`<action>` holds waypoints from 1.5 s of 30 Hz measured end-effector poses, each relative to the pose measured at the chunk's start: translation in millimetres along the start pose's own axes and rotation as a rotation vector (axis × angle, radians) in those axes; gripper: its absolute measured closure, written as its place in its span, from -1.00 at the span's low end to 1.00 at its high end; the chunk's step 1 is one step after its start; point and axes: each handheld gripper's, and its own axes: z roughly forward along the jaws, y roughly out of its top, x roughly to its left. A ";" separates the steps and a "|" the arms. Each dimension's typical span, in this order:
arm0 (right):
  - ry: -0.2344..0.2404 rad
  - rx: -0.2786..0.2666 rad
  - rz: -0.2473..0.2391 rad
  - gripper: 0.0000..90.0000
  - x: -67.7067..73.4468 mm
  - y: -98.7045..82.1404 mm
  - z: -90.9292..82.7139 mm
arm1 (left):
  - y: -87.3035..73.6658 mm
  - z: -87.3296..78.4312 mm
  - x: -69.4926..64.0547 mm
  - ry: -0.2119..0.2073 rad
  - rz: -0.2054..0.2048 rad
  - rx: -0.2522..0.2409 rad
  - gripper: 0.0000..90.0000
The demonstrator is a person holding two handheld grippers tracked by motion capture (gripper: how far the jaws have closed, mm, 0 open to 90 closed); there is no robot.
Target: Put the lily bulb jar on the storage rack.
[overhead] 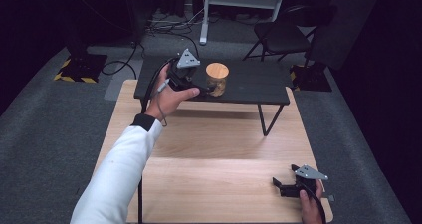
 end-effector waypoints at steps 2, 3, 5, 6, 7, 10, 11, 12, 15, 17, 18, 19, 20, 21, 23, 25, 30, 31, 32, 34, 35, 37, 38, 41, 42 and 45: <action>0.000 -0.001 0.000 -1.00 0.0 -0.1 0.1 | -8.8 -5.6 -6.4 0.003 -0.005 -0.020 -0.99; 0.000 -0.002 0.000 -1.00 0.1 -0.3 0.1 | -13.6 -7.6 -9.1 0.000 -0.014 -0.027 -0.99; 0.000 -0.001 0.000 -1.00 0.1 -0.2 0.1 | -21.6 -11.0 -15.1 -0.010 -0.009 -0.024 -0.99; 0.000 -0.001 0.001 -1.00 0.1 -0.2 0.1 | -25.0 -12.4 -19.8 -0.005 0.000 -0.014 -0.99; 0.000 -0.001 0.002 -1.00 0.2 -0.1 0.0 | -28.5 -13.7 -26.1 0.005 0.025 0.002 -0.99; -0.001 -0.002 0.001 -1.00 0.3 -0.3 0.0 | -48.3 -18.6 -41.6 0.000 0.055 0.014 -0.99; -0.001 -0.001 0.001 -1.00 0.3 -0.2 0.0 | -56.4 -21.2 -47.1 0.003 0.057 0.013 -0.98; -0.001 -0.001 0.001 -1.00 0.3 -0.2 0.0 | -65.9 -23.8 -52.1 0.002 0.063 0.008 -0.99; -0.001 -0.002 0.001 -1.00 0.2 -0.3 0.0 | -94.5 -30.9 -67.9 0.007 0.075 0.016 -0.99; -0.001 -0.001 0.001 -1.00 0.3 -0.3 0.0 | -112.2 -35.5 -74.4 0.003 0.065 0.028 -0.98; -0.001 -0.001 0.001 -1.00 0.3 -0.3 0.0 | -120.7 -37.9 -77.6 0.008 0.063 0.031 -0.99; 0.000 -0.001 0.001 -1.00 0.3 -0.3 0.0 | -129.2 -40.2 -79.7 0.009 0.052 0.033 -0.99; 0.000 -0.002 0.001 -1.00 0.3 -0.3 0.0 | -137.2 -42.3 -81.9 0.015 0.040 0.034 -0.99; 0.000 -0.002 0.000 -1.00 0.3 -0.3 0.0 | -145.1 -44.1 -83.8 0.018 0.026 0.033 -0.99; 0.000 -0.002 0.000 -1.00 0.3 -0.3 0.0 | -158.3 -46.2 -87.7 0.025 0.008 0.037 -0.99; 0.000 -0.002 0.000 -1.00 0.3 -0.3 0.0 | -169.6 -47.4 -90.6 0.026 0.001 0.039 -0.99; 0.000 -0.002 0.000 -1.00 0.3 -0.3 0.0 | -188.9 -47.2 -95.5 0.032 -0.009 0.050 -0.99; 0.000 -0.002 0.001 -1.00 0.4 -0.3 0.0 | -194.1 -47.6 -95.8 0.031 -0.026 0.043 -0.99; -0.001 -0.002 0.001 -1.00 0.7 -0.4 -0.1 | -199.3 -47.5 -97.1 0.033 -0.038 0.036 -0.99; -0.002 -0.002 0.002 -1.00 0.8 -0.4 -0.1 | -206.4 -47.3 -99.5 0.037 -0.029 0.043 -0.99; -0.002 -0.001 0.002 -1.00 0.8 -0.3 -0.1 | -209.6 -47.2 -100.9 0.040 -0.024 0.048 -0.99; -0.002 -0.002 0.002 -1.00 0.8 -0.4 -0.1 | -215.5 -47.4 -101.5 0.038 -0.024 0.056 -0.99; -0.002 -0.002 0.002 -1.00 0.8 -0.4 -0.1 | -218.2 -47.6 -102.1 0.041 -0.029 0.060 -0.99; -0.002 -0.002 0.002 -1.00 0.8 -0.4 -0.1 | -226.8 -48.3 -104.3 0.041 -0.036 0.067 -0.99; -0.002 -0.002 0.002 -1.00 0.9 -0.4 -0.1 | -229.6 -48.3 -105.6 0.041 -0.037 0.072 -0.99; -0.002 -0.002 0.002 -1.00 0.9 -0.4 -0.2 | -238.8 -46.0 -108.8 0.032 -0.041 0.099 -0.99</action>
